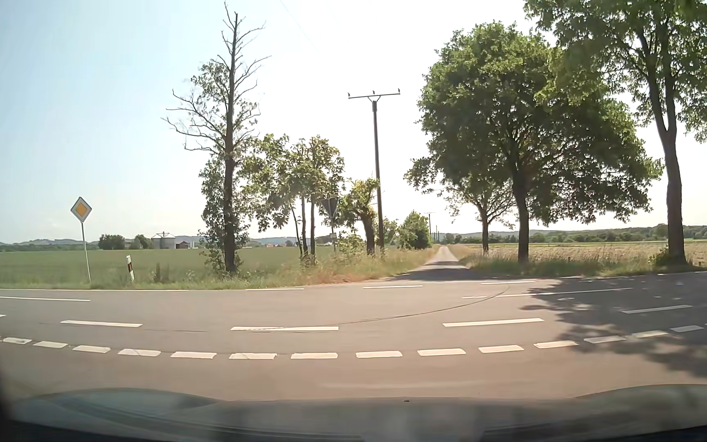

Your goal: Follow the waypoints while adhering to traffic rules and regulations

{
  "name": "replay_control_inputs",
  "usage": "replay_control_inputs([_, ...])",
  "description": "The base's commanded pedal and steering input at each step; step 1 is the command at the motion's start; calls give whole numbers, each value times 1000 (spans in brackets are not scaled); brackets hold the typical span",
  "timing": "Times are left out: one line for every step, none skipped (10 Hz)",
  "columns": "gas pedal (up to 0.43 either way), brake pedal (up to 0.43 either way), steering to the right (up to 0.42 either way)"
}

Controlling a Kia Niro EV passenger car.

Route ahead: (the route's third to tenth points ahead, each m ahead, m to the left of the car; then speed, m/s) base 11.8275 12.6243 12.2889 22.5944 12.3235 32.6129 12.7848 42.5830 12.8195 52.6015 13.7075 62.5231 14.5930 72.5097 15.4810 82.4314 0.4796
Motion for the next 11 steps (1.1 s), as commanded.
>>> replay_control_inputs([280,6,15])
replay_control_inputs([319,6,14])
replay_control_inputs([319,6,15])
replay_control_inputs([339,6,14])
replay_control_inputs([370,6,15])
replay_control_inputs([370,6,15])
replay_control_inputs([370,6,15])
replay_control_inputs([370,6,14])
replay_control_inputs([370,6,12])
replay_control_inputs([358,6,10])
replay_control_inputs([287,6,9])
